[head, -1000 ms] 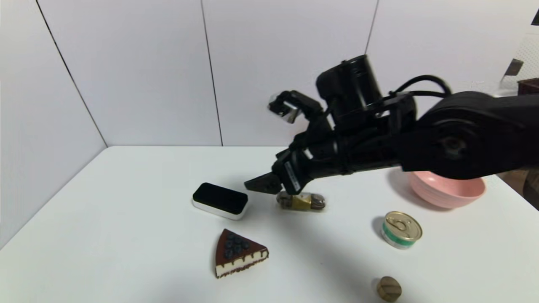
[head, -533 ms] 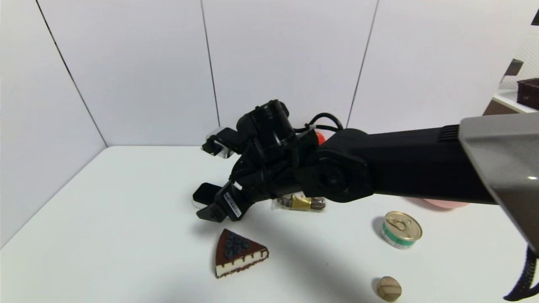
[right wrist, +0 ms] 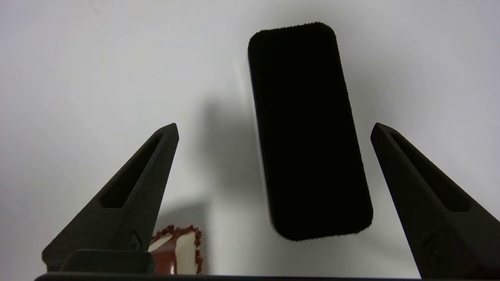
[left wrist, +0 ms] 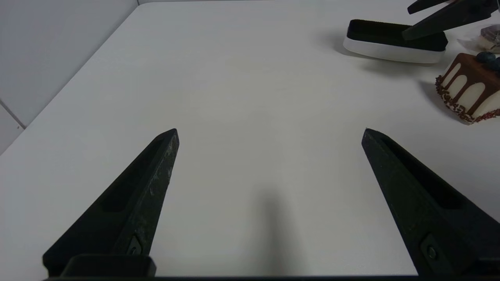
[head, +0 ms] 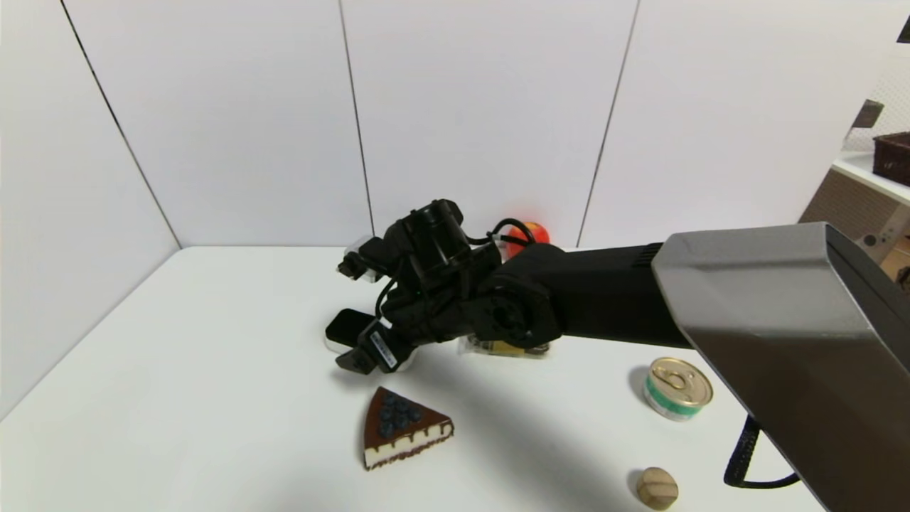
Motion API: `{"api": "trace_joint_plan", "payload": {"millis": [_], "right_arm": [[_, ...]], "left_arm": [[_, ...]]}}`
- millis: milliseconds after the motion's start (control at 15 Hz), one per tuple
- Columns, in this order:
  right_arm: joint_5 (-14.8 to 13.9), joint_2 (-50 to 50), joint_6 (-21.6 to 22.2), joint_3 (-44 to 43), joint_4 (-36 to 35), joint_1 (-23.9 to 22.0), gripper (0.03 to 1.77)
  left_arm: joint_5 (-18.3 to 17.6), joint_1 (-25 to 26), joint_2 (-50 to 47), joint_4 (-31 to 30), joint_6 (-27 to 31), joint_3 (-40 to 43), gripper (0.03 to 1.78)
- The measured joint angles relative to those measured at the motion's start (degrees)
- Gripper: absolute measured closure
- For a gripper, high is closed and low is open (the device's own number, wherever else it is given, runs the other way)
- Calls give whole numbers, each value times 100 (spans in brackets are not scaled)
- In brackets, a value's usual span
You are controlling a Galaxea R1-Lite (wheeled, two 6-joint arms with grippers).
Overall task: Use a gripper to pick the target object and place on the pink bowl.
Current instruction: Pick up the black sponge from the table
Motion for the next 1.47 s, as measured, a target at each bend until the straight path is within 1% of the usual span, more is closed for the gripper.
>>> {"api": "trace_joint_plan", "payload": {"millis": [467, 667, 1067, 1200, 1333, 1400, 1467], "right_arm": [[2, 443, 5, -417, -34, -60, 10], [2, 608, -9, -472, -166, -88, 9], [2, 755, -17, -479, -155, -184, 9], [2, 763, -22, -479, -102, -226, 45], [-2, 768, -17, -474, -91, -236, 74], [-2, 766, -13, -472, -88, -241, 79], [-11, 763, -11, -458, -88, -244, 80]], "left_arm": [[2, 0, 0, 0, 2, 0, 12], [2, 0, 0, 2, 2, 0, 12], [0, 0, 0, 0, 2, 0, 12], [2, 0, 0, 2, 2, 0, 12], [0, 0, 0, 0, 2, 0, 12], [0, 0, 0, 0, 2, 0, 12], [-1, 0, 0, 0, 0, 0, 12]]}}
